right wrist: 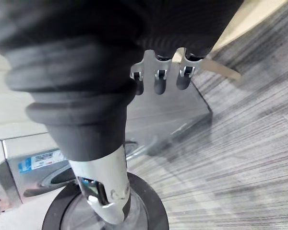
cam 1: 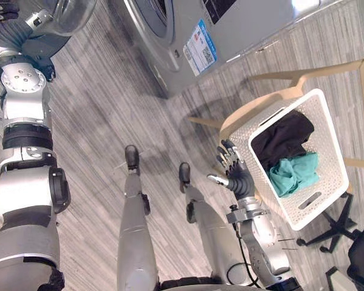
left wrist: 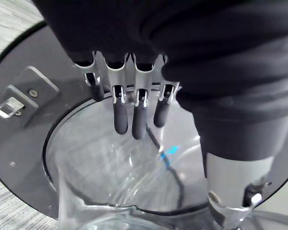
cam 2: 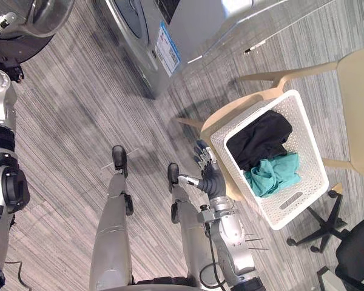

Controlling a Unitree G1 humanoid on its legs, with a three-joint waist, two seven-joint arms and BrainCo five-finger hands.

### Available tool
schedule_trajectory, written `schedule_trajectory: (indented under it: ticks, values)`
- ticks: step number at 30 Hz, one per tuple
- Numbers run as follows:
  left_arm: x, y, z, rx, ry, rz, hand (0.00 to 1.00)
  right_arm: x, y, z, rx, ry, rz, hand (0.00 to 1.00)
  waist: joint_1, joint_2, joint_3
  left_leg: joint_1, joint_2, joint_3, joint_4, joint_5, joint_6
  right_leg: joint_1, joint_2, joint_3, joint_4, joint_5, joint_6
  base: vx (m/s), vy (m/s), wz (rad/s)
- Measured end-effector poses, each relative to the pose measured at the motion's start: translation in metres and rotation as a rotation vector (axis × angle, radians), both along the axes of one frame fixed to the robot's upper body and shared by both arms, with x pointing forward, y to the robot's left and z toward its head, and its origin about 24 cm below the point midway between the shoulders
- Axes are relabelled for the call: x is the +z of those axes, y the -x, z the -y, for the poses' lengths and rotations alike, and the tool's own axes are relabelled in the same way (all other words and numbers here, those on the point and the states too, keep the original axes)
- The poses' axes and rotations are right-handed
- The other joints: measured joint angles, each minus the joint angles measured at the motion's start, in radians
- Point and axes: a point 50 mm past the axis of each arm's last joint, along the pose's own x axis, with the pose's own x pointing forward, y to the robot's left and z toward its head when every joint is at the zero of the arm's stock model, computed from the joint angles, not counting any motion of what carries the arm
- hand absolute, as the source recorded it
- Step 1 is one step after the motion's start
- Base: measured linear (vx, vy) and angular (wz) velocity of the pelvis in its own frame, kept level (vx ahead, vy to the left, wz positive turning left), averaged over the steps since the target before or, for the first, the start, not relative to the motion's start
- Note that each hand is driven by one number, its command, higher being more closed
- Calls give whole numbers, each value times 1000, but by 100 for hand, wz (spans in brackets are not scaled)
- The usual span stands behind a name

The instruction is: Pick up the laundry basket with both hands and put the clothes into the washing machine.

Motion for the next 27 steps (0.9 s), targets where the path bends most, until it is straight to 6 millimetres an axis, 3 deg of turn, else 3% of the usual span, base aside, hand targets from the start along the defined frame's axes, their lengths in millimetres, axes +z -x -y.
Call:
schedule_trajectory:
  ticks: [2,6,7,9,11,14,17,21,27]
  values:
    - [-27,-1,15,-50,-14,-27,0,0,-1,4,-31,3,-1,0,18,1,0,43,-4,2,4,-11,-9,40,-5,0,10,-16,-2,57,9,16]
    - [-134,19,57,-178,33,-175,0,0,-1,10,-110,57,3,0,31,10,0,196,-35,-3,0,-41,-12,168,-34,-24,76,-92,-7,35,1,32]
    - [-168,31,72,-221,74,-234,0,-2,-1,14,-143,83,-4,0,41,24,-8,233,-47,-6,-1,-52,-14,201,-43,-25,88,-110,-5,41,-2,25]
    - [-214,49,90,-263,139,-344,0,-11,0,22,-184,128,-41,0,42,56,-52,253,-57,-11,-8,-59,-5,222,-51,-28,85,-121,0,62,14,20]
    - [-274,85,107,-295,237,-521,0,-37,-1,34,-233,199,-158,0,46,105,-108,313,-74,-9,-43,-59,-1,276,-64,-27,63,-128,3,108,23,9]
    - [-323,132,119,-340,290,-712,0,-75,8,48,-270,267,-347,0,39,142,-179,393,-90,5,-91,-53,7,343,-76,-22,25,-126,5,119,20,-7]
    - [-352,167,126,-391,325,-852,0,-100,21,56,-297,322,-475,0,18,154,-232,469,-96,7,-132,-53,7,413,-79,-22,-7,-126,6,114,-5,-1]
    - [-384,195,132,-389,386,-1016,0,-123,36,62,-301,373,-599,0,17,161,-280,563,-96,32,-194,-45,3,474,-78,1,-27,-126,6,66,-16,-17]
    - [-419,230,134,-347,464,-1224,0,-141,50,58,-304,387,-689,0,-13,166,-295,637,-90,88,-199,-50,2,520,-76,46,-35,-126,8,-12,1,-27]
